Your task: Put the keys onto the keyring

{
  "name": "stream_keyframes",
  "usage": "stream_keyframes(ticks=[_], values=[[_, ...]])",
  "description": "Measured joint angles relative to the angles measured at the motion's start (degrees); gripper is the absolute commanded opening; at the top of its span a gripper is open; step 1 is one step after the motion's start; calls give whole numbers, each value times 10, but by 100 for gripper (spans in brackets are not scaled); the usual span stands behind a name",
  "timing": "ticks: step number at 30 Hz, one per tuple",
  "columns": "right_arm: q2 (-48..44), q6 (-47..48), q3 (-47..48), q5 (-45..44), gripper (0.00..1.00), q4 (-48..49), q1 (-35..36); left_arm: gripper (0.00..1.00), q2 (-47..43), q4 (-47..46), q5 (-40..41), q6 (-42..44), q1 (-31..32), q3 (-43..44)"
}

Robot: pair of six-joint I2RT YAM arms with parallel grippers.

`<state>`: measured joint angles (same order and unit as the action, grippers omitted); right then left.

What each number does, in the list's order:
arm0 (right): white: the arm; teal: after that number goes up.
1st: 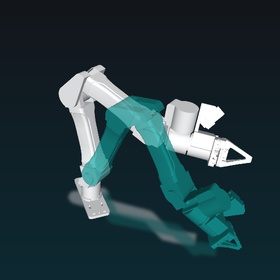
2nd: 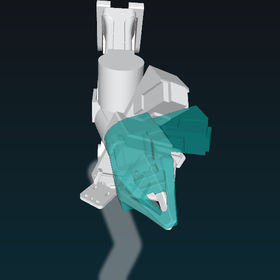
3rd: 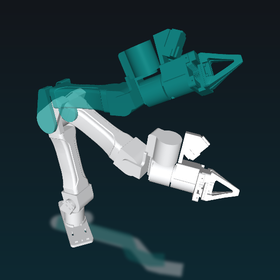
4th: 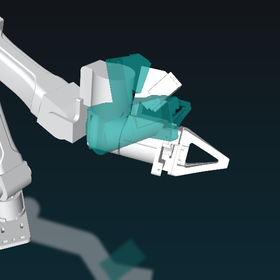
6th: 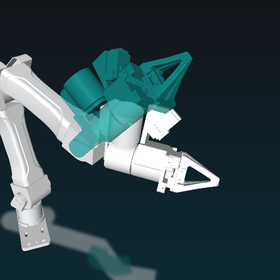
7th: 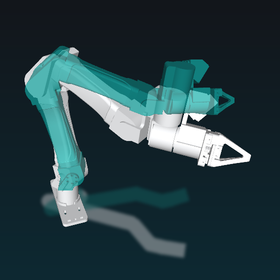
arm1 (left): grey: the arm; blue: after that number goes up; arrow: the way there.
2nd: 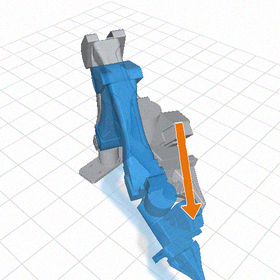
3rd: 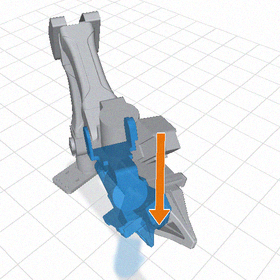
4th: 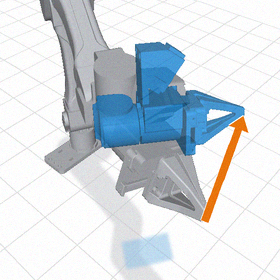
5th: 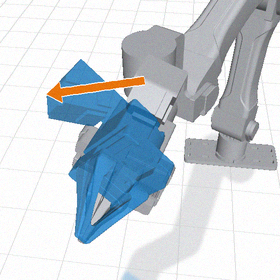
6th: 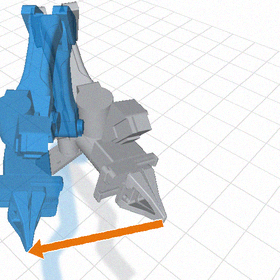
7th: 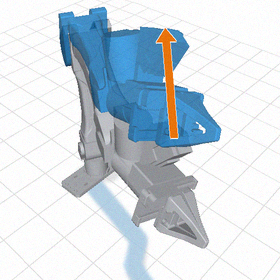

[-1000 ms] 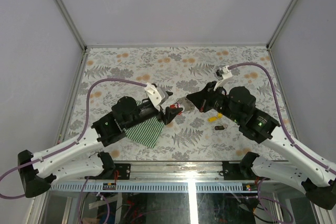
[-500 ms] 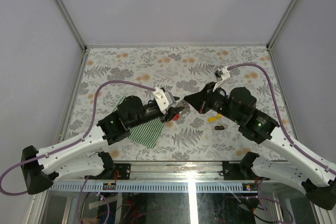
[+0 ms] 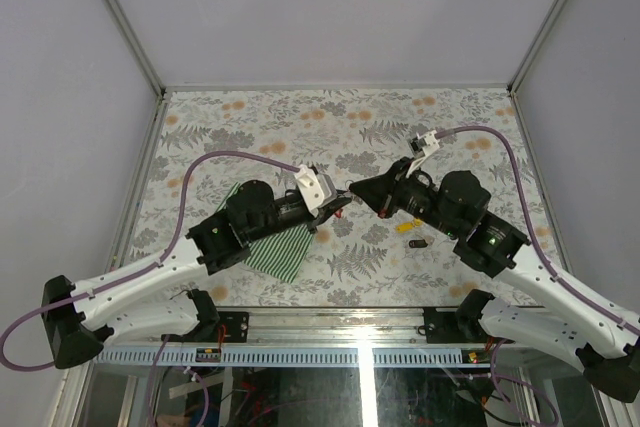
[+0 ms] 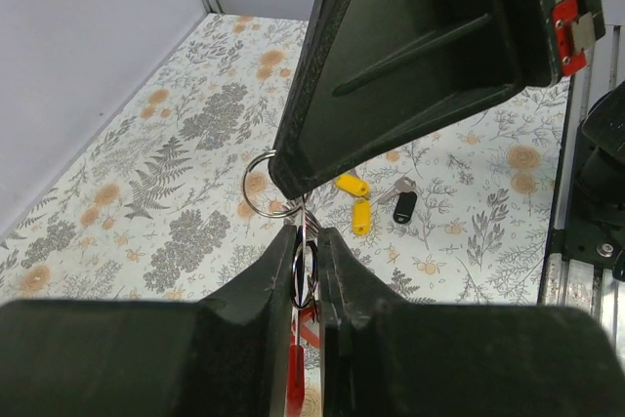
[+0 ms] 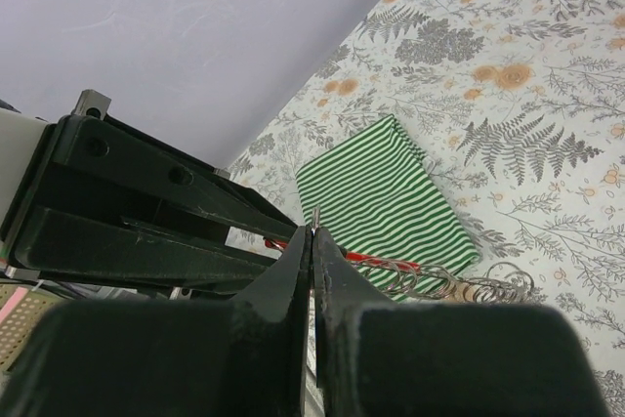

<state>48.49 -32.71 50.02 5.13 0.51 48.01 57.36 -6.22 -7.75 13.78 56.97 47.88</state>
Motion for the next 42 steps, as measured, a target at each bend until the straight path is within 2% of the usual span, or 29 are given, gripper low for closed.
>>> stream_keyframes(ticks=[7,15,17,20,27,30,35,42], values=[[-1,10,-36,-5,0,57,0,0,4,3,-1,-17,0,0],[-32,24,-123,-12,0,188,0,36,2,-10,-10,-58,0,0],[-36,29,-145,-14,0,218,0,43,-6,-27,-18,-73,0,-1],[-43,38,-176,-15,0,262,0,47,-28,-61,-24,-95,0,-2],[-58,77,-217,0,0,395,0,46,-83,-126,-26,-138,0,-6],[-61,91,-233,18,0,468,0,41,-103,-149,-21,-155,0,-15],[-56,95,-247,54,0,560,0,25,-113,-176,-16,-181,0,-21],[-50,94,-244,122,0,615,0,31,-113,-207,-42,-203,0,-28]])
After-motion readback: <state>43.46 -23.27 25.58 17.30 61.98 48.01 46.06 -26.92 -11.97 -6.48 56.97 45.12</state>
